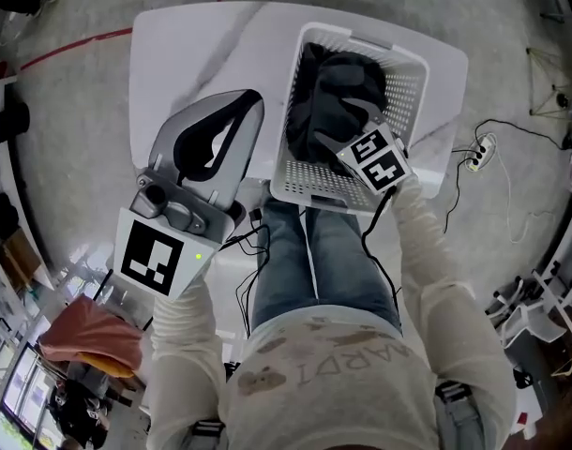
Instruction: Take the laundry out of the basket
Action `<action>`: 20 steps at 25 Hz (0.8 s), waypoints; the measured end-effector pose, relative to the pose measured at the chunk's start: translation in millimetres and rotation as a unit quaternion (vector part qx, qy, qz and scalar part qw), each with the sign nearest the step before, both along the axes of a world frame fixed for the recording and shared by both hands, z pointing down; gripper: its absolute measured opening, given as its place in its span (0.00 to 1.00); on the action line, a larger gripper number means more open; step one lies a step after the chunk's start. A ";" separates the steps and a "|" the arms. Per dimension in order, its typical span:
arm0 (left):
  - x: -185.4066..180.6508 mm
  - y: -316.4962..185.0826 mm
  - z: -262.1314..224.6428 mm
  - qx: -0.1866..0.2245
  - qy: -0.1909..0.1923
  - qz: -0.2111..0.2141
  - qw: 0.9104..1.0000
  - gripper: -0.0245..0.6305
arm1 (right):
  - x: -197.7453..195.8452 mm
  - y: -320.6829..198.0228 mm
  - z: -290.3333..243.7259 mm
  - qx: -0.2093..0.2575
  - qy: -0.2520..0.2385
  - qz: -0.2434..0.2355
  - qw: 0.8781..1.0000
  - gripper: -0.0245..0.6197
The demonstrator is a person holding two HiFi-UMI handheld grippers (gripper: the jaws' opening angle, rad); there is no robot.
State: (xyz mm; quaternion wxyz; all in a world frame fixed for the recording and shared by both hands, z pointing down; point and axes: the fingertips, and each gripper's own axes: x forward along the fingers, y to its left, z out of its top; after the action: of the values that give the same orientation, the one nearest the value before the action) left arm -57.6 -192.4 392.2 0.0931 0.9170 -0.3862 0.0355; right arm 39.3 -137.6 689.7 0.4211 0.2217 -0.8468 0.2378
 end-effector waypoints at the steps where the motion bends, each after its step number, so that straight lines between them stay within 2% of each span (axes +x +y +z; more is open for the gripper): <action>1: 0.7 -1.0 5.4 -0.002 -0.001 0.004 1.000 0.04 | -1.5 2.2 7.2 -0.007 0.004 -0.005 1.000 0.57; 9: 7.0 2.6 40.3 -0.021 -0.006 0.033 0.999 0.04 | -9.6 18.8 63.4 -0.038 0.059 -0.051 0.996 0.68; 16: 10.5 4.6 54.3 -0.028 -0.004 0.045 0.999 0.04 | -7.5 29.4 113.6 -0.066 0.126 -0.085 0.986 0.72; 20: 4.8 3.9 57.2 -0.030 -0.003 0.046 0.998 0.04 | -12.2 29.3 137.0 -0.065 0.164 -0.098 0.979 0.72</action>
State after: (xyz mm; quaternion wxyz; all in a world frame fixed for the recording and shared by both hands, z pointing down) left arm -52.7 -188.5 449.3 0.1179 0.9305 -0.3426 0.0540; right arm 27.1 -108.3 826.7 0.5890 0.1454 -0.7665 0.2107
